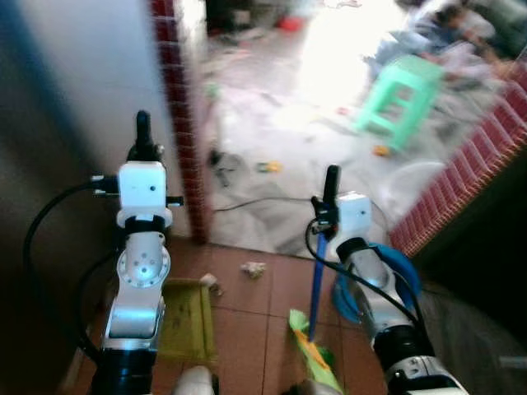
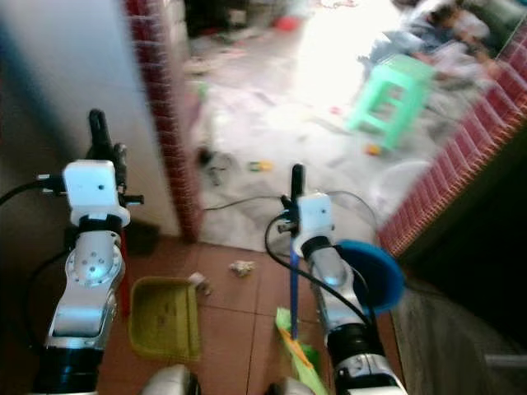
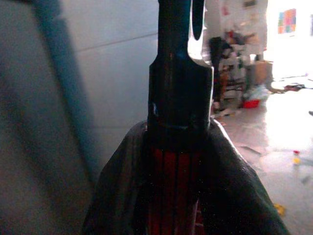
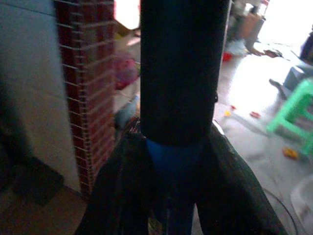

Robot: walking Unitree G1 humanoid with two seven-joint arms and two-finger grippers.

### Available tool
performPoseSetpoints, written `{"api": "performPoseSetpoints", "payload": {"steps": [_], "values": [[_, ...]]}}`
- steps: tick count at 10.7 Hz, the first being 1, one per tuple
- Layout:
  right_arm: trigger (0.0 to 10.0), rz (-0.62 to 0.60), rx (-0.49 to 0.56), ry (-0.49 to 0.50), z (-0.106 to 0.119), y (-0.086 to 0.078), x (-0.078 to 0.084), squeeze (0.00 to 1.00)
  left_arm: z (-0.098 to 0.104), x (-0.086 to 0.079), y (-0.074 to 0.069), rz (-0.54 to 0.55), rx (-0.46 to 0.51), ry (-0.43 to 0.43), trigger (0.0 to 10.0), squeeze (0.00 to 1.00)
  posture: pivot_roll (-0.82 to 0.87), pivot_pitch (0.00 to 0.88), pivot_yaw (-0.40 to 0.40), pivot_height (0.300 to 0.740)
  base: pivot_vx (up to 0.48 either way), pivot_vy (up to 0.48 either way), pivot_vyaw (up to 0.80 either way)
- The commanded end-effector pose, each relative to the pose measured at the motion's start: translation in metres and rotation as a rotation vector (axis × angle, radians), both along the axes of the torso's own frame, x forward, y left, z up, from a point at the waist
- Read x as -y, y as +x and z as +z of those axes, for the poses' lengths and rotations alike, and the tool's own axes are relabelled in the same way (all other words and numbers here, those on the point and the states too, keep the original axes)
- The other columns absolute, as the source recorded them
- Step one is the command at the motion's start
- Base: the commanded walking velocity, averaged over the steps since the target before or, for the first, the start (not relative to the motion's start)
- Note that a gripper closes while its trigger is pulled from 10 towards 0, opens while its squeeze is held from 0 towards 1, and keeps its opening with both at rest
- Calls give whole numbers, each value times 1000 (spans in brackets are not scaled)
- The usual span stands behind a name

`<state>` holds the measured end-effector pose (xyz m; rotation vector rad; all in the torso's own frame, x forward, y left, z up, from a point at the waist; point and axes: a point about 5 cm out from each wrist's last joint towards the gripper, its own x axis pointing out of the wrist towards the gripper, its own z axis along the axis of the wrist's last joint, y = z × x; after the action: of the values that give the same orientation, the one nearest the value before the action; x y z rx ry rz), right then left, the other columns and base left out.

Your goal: Sweep floor

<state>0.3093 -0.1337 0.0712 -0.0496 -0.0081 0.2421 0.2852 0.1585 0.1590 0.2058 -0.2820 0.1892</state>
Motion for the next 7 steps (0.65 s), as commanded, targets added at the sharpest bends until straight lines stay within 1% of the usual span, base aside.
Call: {"api": "performPoseSetpoints", "payload": {"steps": [1, 2, 3, 4, 5, 7], "values": [[10000, 6, 42, 5, 9, 4, -1, 0, 5, 0, 0, -8, 27, -38, 10000, 0, 45, 0, -65, 740, 0, 0, 700], [10000, 2, 51, 7, 11, 4, -1, 0, -10, -7, -3, 6, -14, -34, 10000, 0, 45, 0, -65, 740, 0, 0, 594], [10000, -2, 58, 8, 12, 5, 0, 0, -24, -15, -7, 32, -63, -48, 10000, 0, 43, 0, -64, 740, 0, 0, 0], [10000, -6, 76, 5, 15, 5, 0, 0, -32, -19, -11, 43, -87, -47, 10000, 0, 45, 0, -63, 740, 0, 0, 0], [10000, -9, 97, -6, 18, 6, 0, 0, -37, -21, -13, 45, -97, -52, 10000, 0, 44, 0, -63, 740, 251, 0, 0], [10000, -34, 186, -45, 35, 11, 1, 0, -42, -21, -14, 41, -105, -46, 10000, 0, 47, 0, -63, 740, 382, 289, 0]]}}
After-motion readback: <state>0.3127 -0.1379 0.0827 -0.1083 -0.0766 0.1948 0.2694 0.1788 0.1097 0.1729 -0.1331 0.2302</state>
